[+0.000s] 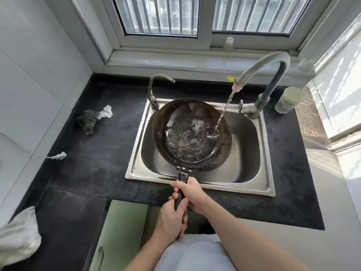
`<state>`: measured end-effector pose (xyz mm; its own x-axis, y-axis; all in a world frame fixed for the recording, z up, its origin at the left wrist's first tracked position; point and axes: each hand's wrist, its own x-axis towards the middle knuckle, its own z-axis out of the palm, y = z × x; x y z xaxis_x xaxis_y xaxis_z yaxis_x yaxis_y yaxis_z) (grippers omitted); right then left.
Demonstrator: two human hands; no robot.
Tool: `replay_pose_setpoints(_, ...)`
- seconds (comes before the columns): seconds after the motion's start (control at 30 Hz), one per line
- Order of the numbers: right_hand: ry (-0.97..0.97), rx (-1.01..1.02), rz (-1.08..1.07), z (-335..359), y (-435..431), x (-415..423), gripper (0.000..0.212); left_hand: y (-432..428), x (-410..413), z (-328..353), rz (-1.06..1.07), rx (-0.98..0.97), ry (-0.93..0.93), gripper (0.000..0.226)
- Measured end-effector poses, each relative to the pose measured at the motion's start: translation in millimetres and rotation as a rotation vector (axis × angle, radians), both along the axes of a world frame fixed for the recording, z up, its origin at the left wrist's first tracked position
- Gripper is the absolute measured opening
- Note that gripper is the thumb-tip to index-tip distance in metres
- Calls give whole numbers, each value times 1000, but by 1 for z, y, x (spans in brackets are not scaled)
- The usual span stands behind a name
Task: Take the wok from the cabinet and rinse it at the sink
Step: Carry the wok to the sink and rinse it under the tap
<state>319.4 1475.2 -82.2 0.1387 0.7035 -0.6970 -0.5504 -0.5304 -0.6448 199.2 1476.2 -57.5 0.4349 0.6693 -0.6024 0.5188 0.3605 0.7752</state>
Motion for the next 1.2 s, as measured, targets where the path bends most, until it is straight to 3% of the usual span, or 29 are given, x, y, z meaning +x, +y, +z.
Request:
replay_pose_setpoints(0.3,-217,-105,-66,7,-26,-6,25,-7,-7,-2,-51,-278,-164,38)
replay_pose_setpoints(0.37,-250,-149,-86,8,-31,-5,40,-7,-7,-3,-88,-312,-188,42)
replay_pose_setpoints(0.47,-320,-167,-117,13,-36,-4,19,-7,-5,-3,-105,-391,-225,42)
replay_pose_setpoints(0.67,-381,-187,-178,4,-47,-2,13,-9,0,-5,-132,-486,-237,44)
replay_pose_setpoints(0.83,-356,-217,-204,-3,-48,-7,17,-9,-5,-4,-178,-437,-194,39)
replay_pose_setpoints(0.97,-242,-203,-201,-1,-41,-10,56,-8,-9,-2,-210,-328,-152,31)
replay_pose_setpoints(1.07,-98,-114,-262,0,-31,-13,27,-6,-11,0,-200,-237,-122,24)
replay_pose_setpoints(1.2,-6,-47,-267,1,-16,-21,28,0,-19,1,-210,-84,-53,24)
